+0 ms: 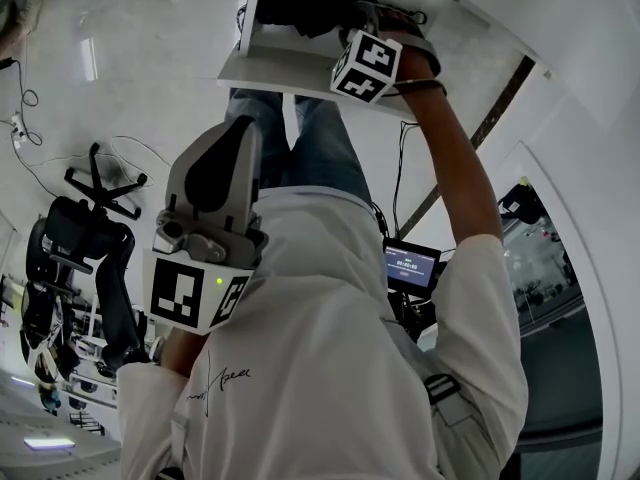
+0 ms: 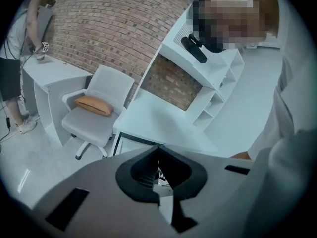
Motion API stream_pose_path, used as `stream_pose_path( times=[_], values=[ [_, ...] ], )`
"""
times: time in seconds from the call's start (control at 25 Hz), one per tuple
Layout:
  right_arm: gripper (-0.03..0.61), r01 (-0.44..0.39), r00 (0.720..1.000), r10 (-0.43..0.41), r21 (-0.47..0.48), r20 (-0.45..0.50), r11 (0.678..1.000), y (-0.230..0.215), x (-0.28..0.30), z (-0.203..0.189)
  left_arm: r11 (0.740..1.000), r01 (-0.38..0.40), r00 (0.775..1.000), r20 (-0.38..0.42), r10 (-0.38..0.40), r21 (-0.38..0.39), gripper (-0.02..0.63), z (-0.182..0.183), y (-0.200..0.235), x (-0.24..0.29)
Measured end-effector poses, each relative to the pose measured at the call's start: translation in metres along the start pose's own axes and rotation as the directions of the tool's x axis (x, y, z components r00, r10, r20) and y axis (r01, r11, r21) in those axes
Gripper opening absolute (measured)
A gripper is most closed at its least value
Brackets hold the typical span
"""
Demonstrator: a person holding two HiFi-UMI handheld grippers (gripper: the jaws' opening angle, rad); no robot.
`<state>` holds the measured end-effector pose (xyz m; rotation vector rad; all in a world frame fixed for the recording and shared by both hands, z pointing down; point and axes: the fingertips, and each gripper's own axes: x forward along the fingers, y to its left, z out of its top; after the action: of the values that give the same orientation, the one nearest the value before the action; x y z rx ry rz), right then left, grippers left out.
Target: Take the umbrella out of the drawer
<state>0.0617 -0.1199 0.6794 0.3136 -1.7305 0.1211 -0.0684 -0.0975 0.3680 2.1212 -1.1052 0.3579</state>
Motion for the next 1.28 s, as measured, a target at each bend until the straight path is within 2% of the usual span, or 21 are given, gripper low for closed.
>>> stream_pose_path(
  times=[0.28,0.76,1.04,1.28],
  values=[
    [0.242,-0.01,1.0,0.008,-0.058,-0.026,0.998,-0.004,0.02,0.003,1.0,0.005,1.0,-0.006,-0.005,-0.01,0.017,-0.002,0.008,0.0],
    [0.253,-0.011,0.999,0.007,-0.09,-0.049,0.996,-0.008,0.044,0.004,1.0,0.012,0.999,-0.031,-0.013,-0.014,0.017,-0.01,0.009,0.0],
    [0.261,-0.005,0.998,-0.003,-0.139,-0.058,0.99,-0.007,0.054,0.002,1.0,0.015,0.999,-0.041,-0.016,-0.022,0.017,-0.012,0.015,0.0],
    [0.261,-0.077,0.987,0.063,-0.096,-0.146,0.992,-0.005,0.067,0.003,0.999,0.02,0.999,-0.034,-0.022,-0.038,0.015,-0.011,0.02,0.001]
  ],
)
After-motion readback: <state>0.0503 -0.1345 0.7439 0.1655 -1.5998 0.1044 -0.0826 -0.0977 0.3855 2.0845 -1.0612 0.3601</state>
